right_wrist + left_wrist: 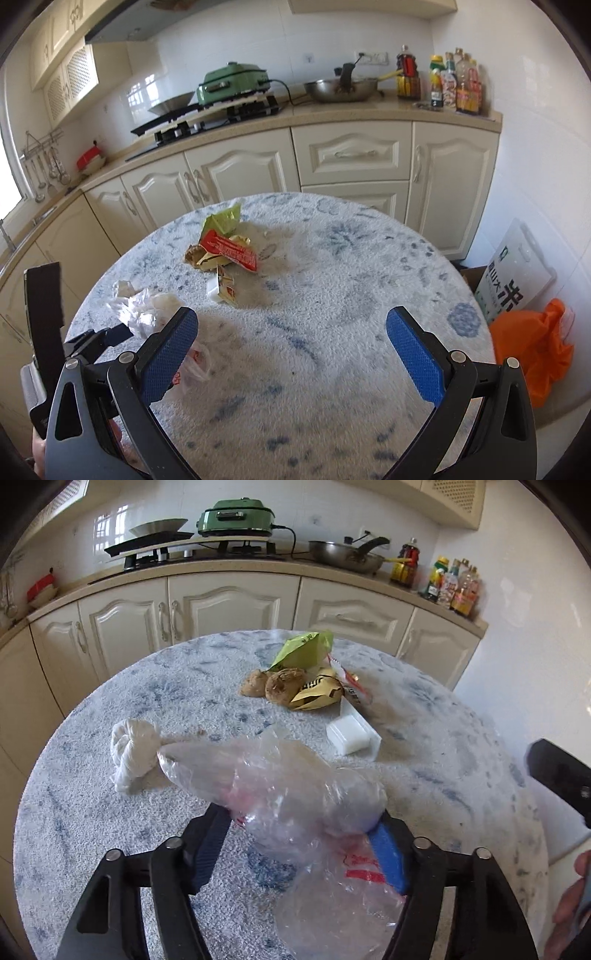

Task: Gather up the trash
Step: 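Grasp the clear plastic bag with the left gripper while the right grasps the small white box, then carry plastic bag and white box over the blue bin and open both grippers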

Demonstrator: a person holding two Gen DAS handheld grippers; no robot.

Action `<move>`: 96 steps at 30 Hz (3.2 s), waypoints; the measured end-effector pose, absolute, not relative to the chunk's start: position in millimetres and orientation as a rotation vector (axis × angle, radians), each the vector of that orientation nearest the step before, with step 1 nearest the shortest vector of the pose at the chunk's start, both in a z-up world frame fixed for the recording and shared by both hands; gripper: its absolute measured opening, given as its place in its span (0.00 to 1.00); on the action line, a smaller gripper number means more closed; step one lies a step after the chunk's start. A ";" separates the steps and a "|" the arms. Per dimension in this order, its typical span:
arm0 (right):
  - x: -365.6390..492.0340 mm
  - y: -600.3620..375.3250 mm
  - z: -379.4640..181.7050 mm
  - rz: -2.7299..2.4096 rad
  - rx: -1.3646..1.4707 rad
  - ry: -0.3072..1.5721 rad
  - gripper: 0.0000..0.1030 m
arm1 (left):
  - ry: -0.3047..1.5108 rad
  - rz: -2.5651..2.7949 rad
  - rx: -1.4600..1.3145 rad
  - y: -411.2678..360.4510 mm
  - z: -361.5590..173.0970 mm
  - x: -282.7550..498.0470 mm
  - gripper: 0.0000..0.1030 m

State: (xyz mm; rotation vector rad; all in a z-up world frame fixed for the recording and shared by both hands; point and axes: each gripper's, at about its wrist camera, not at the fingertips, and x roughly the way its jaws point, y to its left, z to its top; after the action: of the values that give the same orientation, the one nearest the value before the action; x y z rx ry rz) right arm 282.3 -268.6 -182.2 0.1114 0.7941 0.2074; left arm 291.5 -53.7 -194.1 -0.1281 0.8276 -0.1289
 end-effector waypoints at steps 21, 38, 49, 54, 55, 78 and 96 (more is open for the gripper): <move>346.2 -172.9 -237.0 0.302 -0.046 0.946 0.82 | 0.755 -0.100 -0.145 3.8 -184.1 247.8 0.48; 328.7 -186.6 -236.8 0.340 -0.007 0.935 0.22 | 0.794 -0.133 -0.214 4.0 -192.7 269.0 0.43; 263.3 -226.5 -188.5 0.331 0.060 0.837 0.22 | 0.695 -0.188 -0.193 -17.8 -163.0 214.1 0.39; 239.0 -251.1 -165.0 0.304 0.086 0.779 0.22 | 0.636 -0.217 -0.169 -33.3 -141.3 187.5 0.39; 234.2 -256.1 -159.9 0.299 0.091 0.768 0.22 | 0.621 -0.225 -0.165 -37.0 -135.8 181.9 0.39; 123.3 -443.4 -86.9 -0.035 0.198 0.563 0.22 | 0.490 -0.599 -0.047 -188.7 -74.7 130.2 0.39; 85.3 -588.8 -185.2 -0.302 0.378 0.720 0.22 | 0.727 -0.836 0.111 -363.2 -144.6 187.0 0.39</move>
State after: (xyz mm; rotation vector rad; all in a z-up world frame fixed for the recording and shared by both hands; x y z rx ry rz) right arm 85.3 -588.8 -185.2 0.3779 0.7203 -0.3023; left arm 187.0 -363.2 -144.6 0.1109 0.7274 -0.8361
